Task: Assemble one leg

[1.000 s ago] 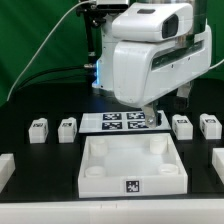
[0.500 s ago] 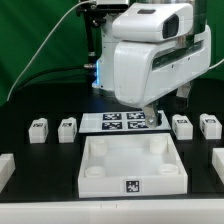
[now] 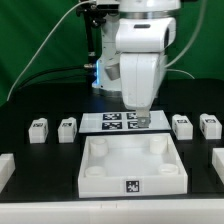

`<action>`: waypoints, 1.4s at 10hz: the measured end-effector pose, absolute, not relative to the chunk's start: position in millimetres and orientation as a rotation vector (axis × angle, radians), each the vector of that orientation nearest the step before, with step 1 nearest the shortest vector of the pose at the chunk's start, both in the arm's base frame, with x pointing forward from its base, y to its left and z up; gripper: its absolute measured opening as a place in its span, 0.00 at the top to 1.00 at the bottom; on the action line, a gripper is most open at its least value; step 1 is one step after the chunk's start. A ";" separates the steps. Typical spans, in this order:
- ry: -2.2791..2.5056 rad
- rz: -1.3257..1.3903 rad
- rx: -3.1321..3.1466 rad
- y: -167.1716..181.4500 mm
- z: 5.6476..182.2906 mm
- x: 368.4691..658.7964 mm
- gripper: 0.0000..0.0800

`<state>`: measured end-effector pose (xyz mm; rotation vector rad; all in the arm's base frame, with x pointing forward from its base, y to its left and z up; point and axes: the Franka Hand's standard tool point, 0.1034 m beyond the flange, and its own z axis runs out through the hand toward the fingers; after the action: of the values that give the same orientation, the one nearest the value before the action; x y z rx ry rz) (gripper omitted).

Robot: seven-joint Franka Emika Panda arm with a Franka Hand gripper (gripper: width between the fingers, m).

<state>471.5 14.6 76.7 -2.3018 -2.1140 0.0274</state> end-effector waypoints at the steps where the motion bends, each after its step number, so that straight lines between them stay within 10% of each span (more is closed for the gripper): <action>1: -2.170 0.026 -2.240 6.7 66.2 458.8 0.19; 8: -2.109 -0.005 -2.264 -3.9 6.0 430.8 0.19; 11: -2.107 -0.003 -2.265 -4.0 5.5 430.2 0.75; 14: -2.108 -0.008 -2.268 -4.2 5.9 431.1 0.93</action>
Offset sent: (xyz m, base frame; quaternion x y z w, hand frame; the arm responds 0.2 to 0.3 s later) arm -0.0254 -0.0020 -0.0469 -0.0147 0.0381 -0.0049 0.9992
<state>431.1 -4.2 5.9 -2.2683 -2.1076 -0.0081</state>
